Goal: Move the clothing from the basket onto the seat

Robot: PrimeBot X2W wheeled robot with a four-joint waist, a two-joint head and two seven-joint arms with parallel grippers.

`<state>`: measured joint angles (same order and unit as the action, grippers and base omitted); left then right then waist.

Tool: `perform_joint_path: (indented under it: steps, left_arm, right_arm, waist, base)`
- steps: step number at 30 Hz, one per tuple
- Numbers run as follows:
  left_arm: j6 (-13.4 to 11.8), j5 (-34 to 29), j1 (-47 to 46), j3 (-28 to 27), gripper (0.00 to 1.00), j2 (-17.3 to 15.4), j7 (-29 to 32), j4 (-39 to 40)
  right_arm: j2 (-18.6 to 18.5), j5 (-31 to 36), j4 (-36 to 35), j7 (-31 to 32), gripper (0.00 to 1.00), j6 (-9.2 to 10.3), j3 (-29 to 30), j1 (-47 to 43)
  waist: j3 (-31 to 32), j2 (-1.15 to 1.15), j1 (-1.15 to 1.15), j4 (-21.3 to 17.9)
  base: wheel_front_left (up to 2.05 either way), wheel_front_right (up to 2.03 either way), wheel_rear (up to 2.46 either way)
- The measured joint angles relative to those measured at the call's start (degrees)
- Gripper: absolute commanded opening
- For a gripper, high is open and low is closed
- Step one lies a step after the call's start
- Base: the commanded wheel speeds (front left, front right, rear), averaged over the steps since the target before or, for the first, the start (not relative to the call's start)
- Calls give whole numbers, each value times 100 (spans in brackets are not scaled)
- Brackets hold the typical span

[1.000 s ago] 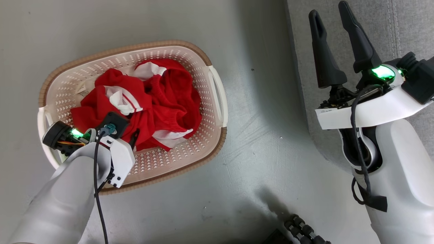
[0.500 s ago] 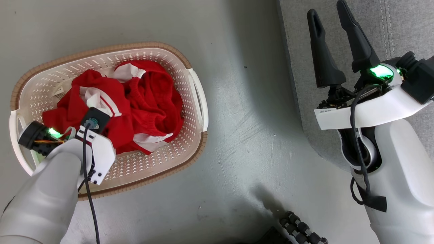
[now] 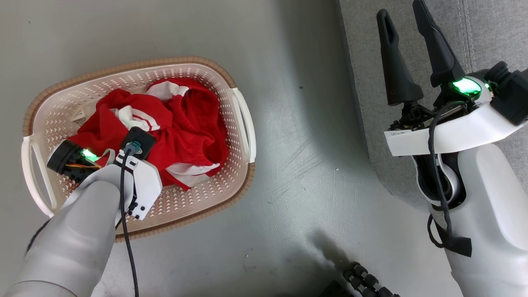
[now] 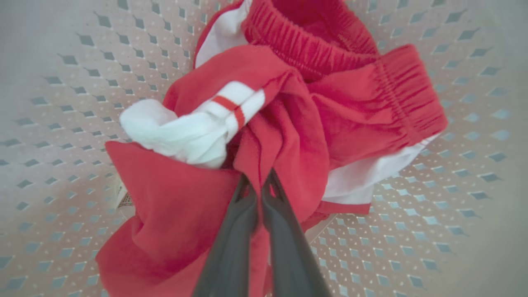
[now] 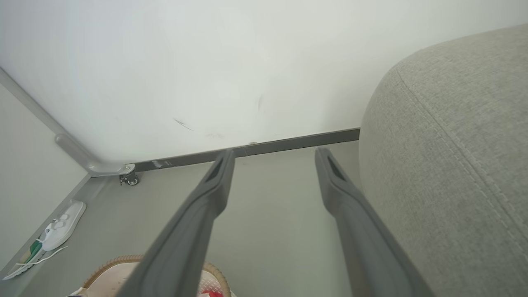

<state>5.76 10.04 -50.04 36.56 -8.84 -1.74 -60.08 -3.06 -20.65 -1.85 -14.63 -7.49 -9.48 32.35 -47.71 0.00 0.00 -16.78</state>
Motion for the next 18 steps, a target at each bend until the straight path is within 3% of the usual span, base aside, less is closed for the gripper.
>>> perform_joint_path:
  steps: [18]
  left_arm:
    - [71,55,-6,85,0,174,-989,172]
  right_arm:
    - [0,67,67,0,100,0,98,-1]
  waist:
    - [335,0,0,152]
  base:
    - [0,0,0]
